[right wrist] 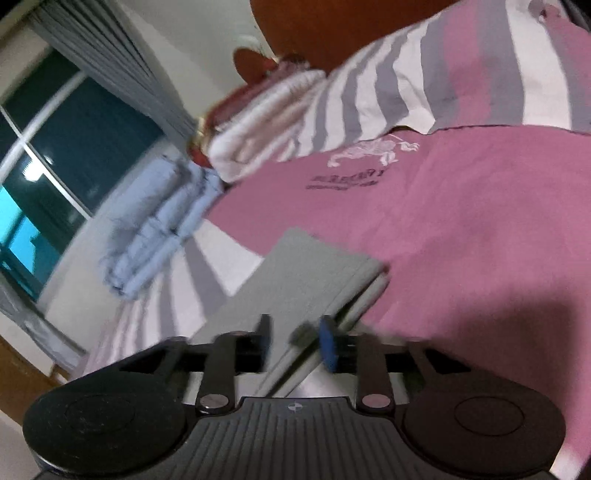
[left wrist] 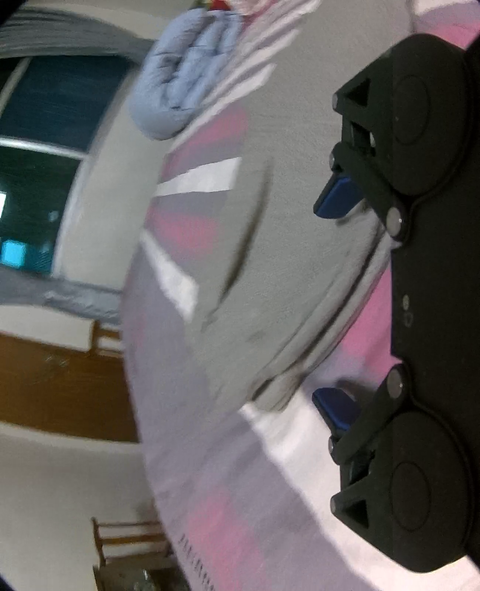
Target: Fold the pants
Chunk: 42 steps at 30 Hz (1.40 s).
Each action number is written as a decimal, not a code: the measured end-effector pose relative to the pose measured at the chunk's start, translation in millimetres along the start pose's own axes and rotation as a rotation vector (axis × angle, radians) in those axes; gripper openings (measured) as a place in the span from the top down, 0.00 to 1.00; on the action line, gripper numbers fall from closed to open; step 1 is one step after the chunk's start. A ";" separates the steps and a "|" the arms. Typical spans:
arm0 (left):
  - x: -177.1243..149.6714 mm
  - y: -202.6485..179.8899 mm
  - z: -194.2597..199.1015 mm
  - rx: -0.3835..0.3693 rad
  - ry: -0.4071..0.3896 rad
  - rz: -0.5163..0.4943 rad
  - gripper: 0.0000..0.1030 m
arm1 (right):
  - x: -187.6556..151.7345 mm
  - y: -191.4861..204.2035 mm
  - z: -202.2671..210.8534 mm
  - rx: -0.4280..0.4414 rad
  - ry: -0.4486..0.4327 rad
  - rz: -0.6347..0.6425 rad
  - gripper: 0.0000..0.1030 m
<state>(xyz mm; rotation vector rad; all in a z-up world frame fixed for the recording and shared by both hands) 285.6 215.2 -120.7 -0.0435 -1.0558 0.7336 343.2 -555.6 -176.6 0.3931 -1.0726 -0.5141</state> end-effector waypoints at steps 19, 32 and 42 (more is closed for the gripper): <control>39.1 39.8 -35.7 -0.114 0.088 0.193 0.66 | -39.8 92.4 3.7 0.042 -0.038 0.307 0.38; 89.6 19.2 -47.4 -0.165 0.026 0.075 0.86 | -45.2 86.3 -1.0 0.035 0.006 0.313 0.38; 39.2 44.1 -20.5 -0.037 0.032 0.013 0.55 | -36.3 40.1 7.9 0.011 0.002 0.105 0.38</control>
Point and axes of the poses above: each gripper's, at about its wrist camera, not at the fingertips, and z roughly against the way its jaws point, y to its left, x to its top, the point moved 10 cm from there along -z, roughly the way its jaws point, and after that the axes turned 13 degrees about z, right-handed, at the moved point
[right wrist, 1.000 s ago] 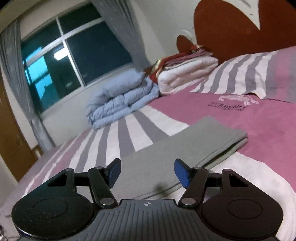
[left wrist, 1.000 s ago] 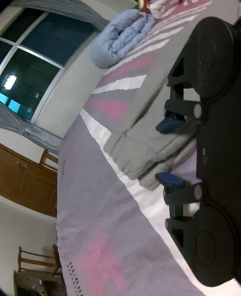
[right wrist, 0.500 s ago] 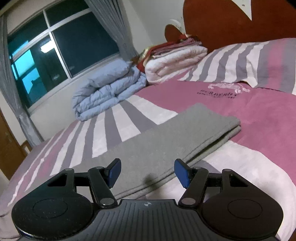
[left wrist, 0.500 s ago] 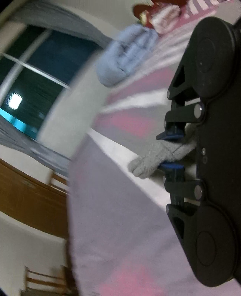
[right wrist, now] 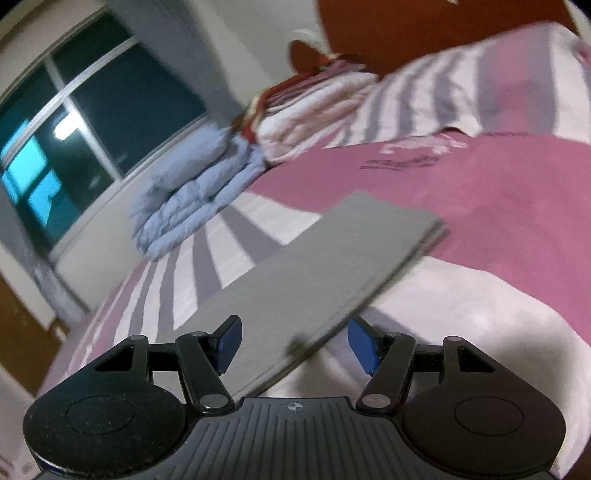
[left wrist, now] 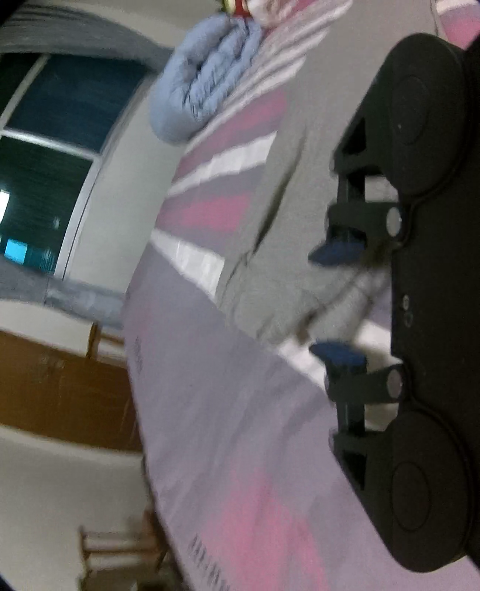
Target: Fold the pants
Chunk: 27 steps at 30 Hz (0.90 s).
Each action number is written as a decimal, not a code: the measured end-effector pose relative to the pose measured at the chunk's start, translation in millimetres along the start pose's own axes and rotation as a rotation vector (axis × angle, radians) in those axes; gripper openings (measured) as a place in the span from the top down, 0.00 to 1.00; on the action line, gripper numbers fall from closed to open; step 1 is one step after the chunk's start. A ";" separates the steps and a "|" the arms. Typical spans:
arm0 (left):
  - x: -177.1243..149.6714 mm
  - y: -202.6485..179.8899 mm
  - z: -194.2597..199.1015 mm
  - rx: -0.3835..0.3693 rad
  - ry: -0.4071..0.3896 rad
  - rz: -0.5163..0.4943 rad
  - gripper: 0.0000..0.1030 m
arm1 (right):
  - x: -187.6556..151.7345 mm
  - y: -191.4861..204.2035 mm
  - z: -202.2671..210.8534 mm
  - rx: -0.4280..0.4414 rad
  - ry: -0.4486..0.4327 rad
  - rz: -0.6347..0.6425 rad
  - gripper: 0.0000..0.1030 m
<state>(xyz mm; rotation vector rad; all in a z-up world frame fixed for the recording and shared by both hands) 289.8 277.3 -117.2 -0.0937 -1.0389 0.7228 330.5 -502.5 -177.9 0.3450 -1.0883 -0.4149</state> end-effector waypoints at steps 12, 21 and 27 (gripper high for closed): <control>-52.7 -102.3 6.2 -0.089 -0.005 -0.132 0.26 | 16.8 -48.6 -24.0 0.031 0.020 -0.141 0.59; -77.1 -106.5 -17.6 -0.055 0.029 -0.253 0.17 | 35.8 -92.8 -42.0 -0.024 0.012 -0.230 0.67; -80.5 -107.9 -16.7 -0.050 0.023 -0.266 0.16 | 42.9 -94.9 -49.8 -0.033 0.028 -0.192 0.84</control>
Point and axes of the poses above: each gripper's, at about its wrist camera, not at the fingertips, and z roughly against the way its jaws point, y to its left, x to its top, the point moved 10 cm from there along -z, roughly the way its jaws point, and after that the axes turned 13 degrees about z, right-handed, at the moved point
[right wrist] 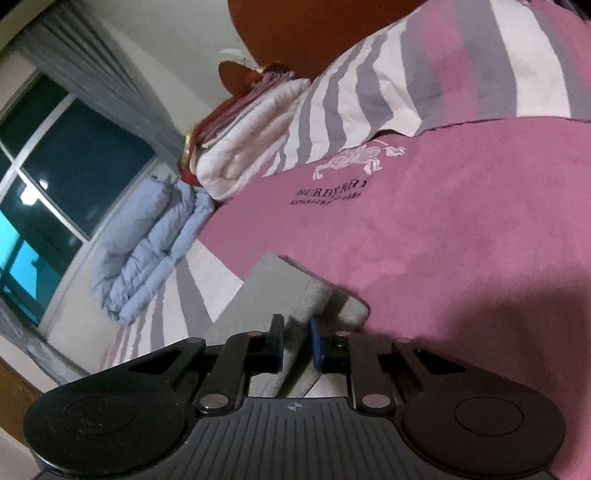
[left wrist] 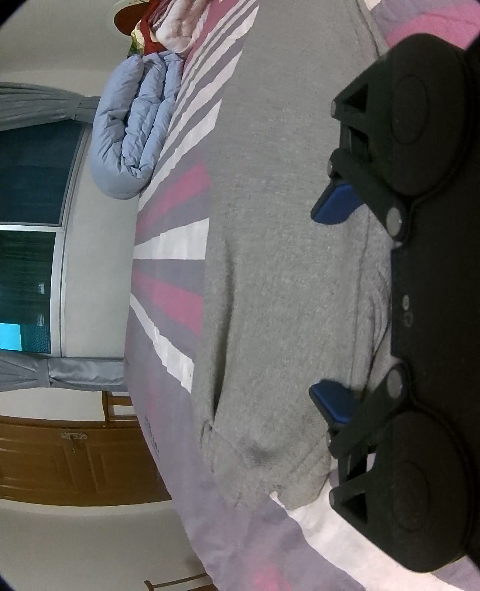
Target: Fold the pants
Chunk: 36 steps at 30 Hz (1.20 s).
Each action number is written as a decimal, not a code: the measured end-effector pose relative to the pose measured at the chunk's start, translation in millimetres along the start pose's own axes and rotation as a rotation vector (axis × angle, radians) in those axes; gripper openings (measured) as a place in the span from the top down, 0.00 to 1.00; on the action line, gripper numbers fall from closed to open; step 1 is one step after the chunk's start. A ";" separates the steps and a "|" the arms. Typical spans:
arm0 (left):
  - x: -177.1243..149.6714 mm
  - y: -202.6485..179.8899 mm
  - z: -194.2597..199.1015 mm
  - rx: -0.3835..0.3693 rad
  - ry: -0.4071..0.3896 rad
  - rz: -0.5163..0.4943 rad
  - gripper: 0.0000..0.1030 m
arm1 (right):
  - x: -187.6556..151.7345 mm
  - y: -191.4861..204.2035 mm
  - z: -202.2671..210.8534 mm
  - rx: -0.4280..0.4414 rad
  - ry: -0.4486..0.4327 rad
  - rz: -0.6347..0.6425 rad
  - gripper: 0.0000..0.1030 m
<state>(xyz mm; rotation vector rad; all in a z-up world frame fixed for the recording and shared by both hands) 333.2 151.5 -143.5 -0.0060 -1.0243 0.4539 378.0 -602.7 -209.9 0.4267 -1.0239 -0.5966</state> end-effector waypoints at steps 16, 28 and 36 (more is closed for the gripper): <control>0.0 0.4 0.6 -0.009 -0.001 -0.001 0.15 | 47.6 54.0 -3.1 0.176 -0.054 -0.014 0.95; -0.9 -0.5 0.9 -0.002 -0.003 -0.009 0.14 | -6.3 6.5 -26.4 0.102 0.075 -0.022 0.95; -1.0 -0.2 0.9 -0.004 -0.004 -0.008 0.14 | 8.0 21.7 -24.2 0.152 0.064 0.019 0.95</control>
Point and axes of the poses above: each gripper's, at about its wrist camera, not at the fingertips, and z roughly against the way its jaws point, y to its left, x to its top, the point moved 10 cm from there along -z, roughly the way its jaws point, and after that the axes turned 13 degrees about z, right-handed, at the moved point
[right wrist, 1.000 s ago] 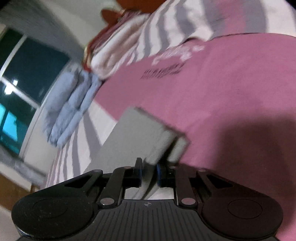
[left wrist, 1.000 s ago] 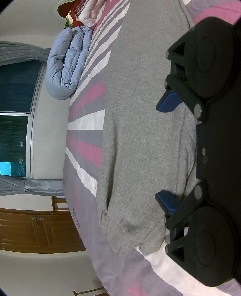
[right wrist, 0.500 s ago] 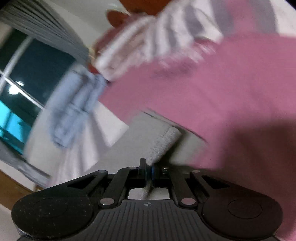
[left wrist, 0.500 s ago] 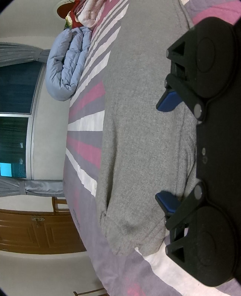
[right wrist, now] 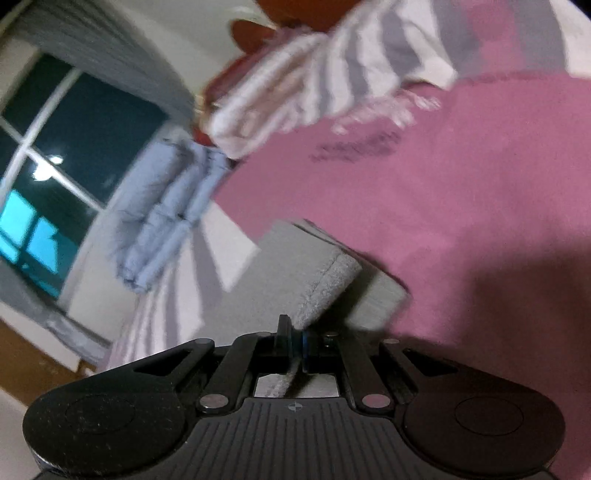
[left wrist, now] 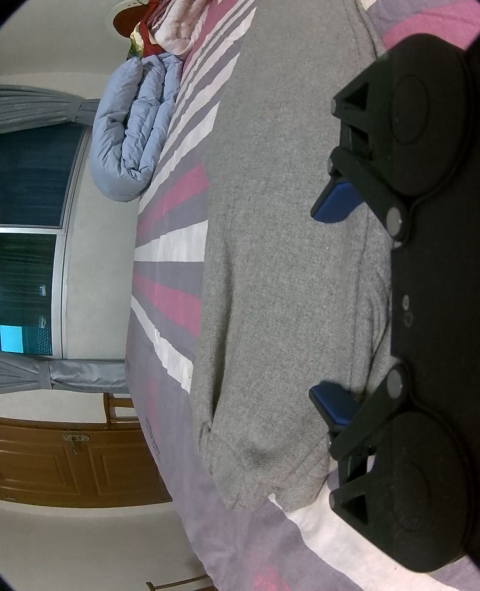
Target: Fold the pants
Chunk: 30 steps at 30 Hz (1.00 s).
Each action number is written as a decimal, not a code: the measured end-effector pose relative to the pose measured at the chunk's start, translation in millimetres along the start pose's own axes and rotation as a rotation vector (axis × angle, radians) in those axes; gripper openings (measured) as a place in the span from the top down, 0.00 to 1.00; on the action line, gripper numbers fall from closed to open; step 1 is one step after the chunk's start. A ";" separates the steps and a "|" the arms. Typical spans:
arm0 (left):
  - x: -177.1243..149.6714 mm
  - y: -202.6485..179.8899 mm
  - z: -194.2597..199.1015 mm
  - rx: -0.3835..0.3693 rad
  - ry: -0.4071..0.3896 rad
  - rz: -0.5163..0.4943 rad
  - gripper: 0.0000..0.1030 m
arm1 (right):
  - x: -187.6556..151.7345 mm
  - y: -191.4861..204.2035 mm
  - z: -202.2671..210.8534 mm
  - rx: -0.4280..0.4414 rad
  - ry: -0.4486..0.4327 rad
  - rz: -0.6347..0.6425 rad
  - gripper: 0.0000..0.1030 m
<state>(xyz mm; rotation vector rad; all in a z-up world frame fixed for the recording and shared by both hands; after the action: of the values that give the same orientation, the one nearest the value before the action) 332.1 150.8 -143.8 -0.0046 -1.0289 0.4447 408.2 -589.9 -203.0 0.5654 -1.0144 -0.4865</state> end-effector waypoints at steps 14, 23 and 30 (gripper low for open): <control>-0.6 -0.8 0.4 0.004 0.002 -0.002 0.14 | -22.4 -28.2 -0.6 -0.064 -0.002 -0.167 0.95; -0.5 -0.7 0.6 0.004 0.001 -0.002 0.13 | -17.5 -32.6 -3.2 -0.080 -0.017 -0.226 0.96; -0.6 -1.1 0.4 0.002 0.000 -0.001 0.13 | 7.6 -31.6 35.8 -0.036 -0.115 -0.210 0.86</control>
<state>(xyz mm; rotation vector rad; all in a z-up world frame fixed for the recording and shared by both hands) 331.9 149.6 -143.8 -0.0026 -1.0284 0.4443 376.1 -626.1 -203.7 0.6200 -1.0581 -0.7283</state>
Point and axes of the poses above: each gripper's, at about its wrist camera, not at the fingertips, and z roughly against the way its jaws point, y to its left, x to its top, the point moved 10 cm from there along -z, roughly the way its jaws point, and after that the axes turned 13 degrees about z, right-handed, at the moved point
